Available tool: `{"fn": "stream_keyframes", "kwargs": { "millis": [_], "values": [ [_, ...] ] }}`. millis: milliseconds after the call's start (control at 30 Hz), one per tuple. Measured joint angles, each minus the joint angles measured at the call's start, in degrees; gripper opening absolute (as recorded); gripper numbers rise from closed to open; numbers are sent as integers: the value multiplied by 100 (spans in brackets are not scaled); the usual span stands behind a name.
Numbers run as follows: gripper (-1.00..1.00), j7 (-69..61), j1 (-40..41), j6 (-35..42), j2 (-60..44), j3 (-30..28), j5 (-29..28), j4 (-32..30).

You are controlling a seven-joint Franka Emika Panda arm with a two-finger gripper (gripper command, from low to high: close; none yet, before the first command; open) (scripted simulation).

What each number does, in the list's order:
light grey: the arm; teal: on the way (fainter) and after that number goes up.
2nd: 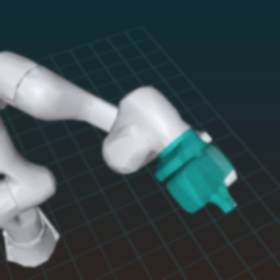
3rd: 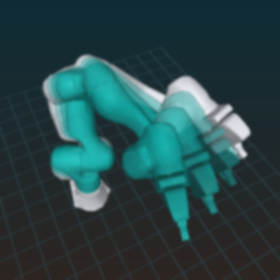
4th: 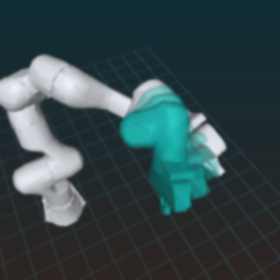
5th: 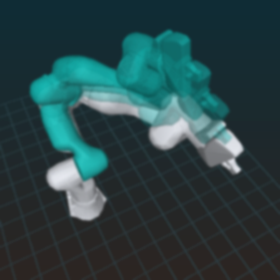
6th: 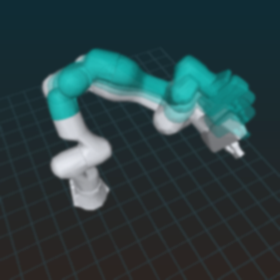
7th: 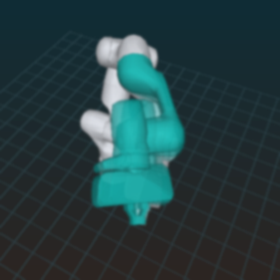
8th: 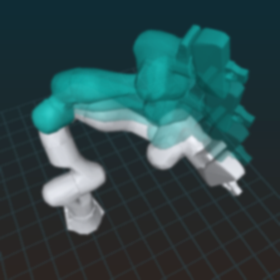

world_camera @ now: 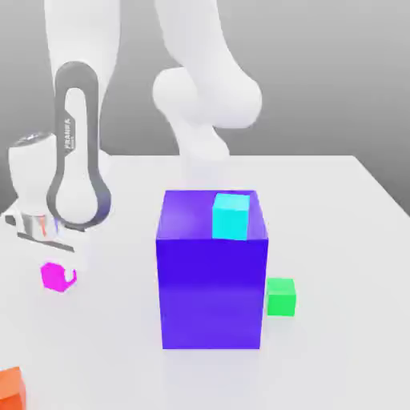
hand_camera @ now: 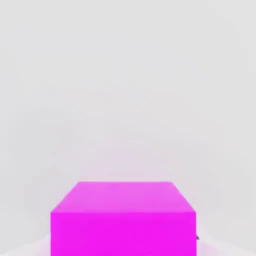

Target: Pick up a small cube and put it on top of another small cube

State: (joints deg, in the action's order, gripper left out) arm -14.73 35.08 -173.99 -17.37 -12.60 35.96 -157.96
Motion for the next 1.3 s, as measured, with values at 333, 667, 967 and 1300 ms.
{"fn": "stream_keyframes", "kwargs": {
  "millis": [333,667,967,1300],
  "values": [
    [-100,1445,-1295,582,928,-1764,-1942,-263],
    [-100,1920,-2219,1216,1631,-1856,-3389,-372],
    [-100,518,-3552,2592,1363,-1258,-5447,1209],
    [-100,-947,-5577,3697,1591,-276,-7203,2073]
  ]
}}
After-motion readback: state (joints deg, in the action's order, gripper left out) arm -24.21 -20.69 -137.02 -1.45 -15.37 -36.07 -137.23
